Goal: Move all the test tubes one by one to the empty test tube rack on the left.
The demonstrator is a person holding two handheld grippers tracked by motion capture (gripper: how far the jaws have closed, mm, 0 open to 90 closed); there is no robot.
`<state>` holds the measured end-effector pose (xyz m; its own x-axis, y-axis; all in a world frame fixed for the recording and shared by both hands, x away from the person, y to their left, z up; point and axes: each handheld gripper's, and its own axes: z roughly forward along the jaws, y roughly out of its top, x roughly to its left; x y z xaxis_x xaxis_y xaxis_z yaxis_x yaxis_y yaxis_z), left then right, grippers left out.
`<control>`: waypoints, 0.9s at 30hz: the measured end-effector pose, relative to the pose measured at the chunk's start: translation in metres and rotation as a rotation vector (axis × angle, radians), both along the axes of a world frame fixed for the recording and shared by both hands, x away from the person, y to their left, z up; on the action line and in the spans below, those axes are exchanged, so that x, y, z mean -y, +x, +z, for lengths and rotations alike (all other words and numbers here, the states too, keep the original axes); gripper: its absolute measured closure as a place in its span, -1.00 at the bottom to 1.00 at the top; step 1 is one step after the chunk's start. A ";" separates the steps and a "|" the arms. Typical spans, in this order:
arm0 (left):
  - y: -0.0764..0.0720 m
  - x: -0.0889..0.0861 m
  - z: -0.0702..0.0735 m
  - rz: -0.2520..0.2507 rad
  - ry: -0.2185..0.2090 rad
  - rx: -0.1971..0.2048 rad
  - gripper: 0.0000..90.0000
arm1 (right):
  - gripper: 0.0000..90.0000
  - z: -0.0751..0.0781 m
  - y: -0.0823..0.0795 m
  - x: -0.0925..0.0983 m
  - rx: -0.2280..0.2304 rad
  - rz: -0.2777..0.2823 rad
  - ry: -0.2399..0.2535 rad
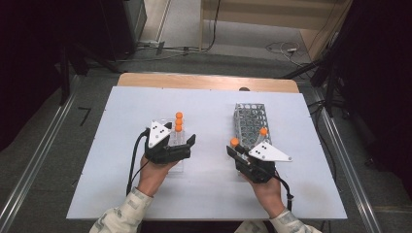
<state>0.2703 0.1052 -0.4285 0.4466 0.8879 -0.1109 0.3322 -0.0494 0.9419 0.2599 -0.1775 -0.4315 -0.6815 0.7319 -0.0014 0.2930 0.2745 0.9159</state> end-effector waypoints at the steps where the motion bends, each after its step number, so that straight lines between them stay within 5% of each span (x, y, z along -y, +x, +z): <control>1: -0.001 0.001 0.000 -0.004 0.003 0.001 -0.72 | 0.58 -0.002 0.000 -0.003 -0.006 0.006 -0.005; 27: -0.018 0.035 0.001 -0.166 0.019 -0.002 -0.61 | 0.58 -0.022 0.008 -0.049 -0.064 0.102 -0.049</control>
<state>0.2526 0.0700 -0.4272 0.5869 0.8040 -0.0958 0.3195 -0.1213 0.9398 0.2676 -0.1289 -0.4537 -0.7520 0.6591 0.0102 0.3188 0.3500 0.8808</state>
